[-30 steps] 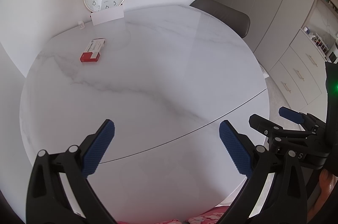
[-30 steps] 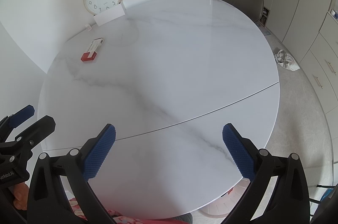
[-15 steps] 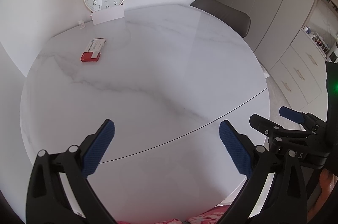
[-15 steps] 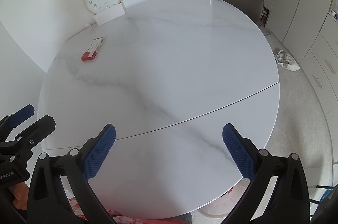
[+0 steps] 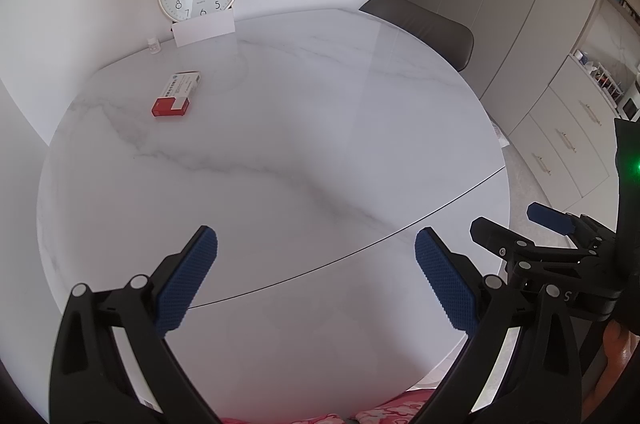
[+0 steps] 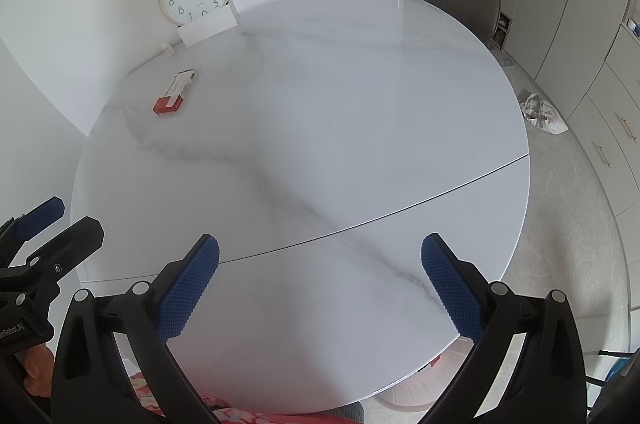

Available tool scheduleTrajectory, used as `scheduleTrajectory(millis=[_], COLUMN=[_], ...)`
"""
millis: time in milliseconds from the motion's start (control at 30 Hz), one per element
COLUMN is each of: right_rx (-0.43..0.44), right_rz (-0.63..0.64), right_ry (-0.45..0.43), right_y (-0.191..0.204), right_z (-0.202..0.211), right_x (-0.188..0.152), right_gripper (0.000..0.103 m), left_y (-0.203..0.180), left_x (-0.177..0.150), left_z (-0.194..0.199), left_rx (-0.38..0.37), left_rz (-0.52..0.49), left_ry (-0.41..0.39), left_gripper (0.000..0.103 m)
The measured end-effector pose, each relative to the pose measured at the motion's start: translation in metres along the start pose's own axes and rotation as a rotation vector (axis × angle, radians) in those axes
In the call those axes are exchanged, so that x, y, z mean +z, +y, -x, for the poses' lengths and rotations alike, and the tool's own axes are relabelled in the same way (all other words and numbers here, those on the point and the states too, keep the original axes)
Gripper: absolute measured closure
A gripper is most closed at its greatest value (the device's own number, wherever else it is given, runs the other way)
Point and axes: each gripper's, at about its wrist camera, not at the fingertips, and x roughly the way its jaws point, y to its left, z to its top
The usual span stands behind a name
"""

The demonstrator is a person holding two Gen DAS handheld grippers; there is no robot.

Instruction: Collect trash

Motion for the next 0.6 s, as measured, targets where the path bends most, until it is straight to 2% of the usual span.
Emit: scheduleTrajectory(millis=[600], right_rx=[0.001], right_rz=[0.001], right_ry=[0.002], right_y=[0.0002], right_z=[0.0001], right_x=[-0.0006], right_gripper=[0.003], left_y=[-0.0019], left_x=[-0.0007], left_z=[0.0011], left_rx=[0.002], left_rz=[-0.002], left_ry=[0.002], left_gripper=[0.008])
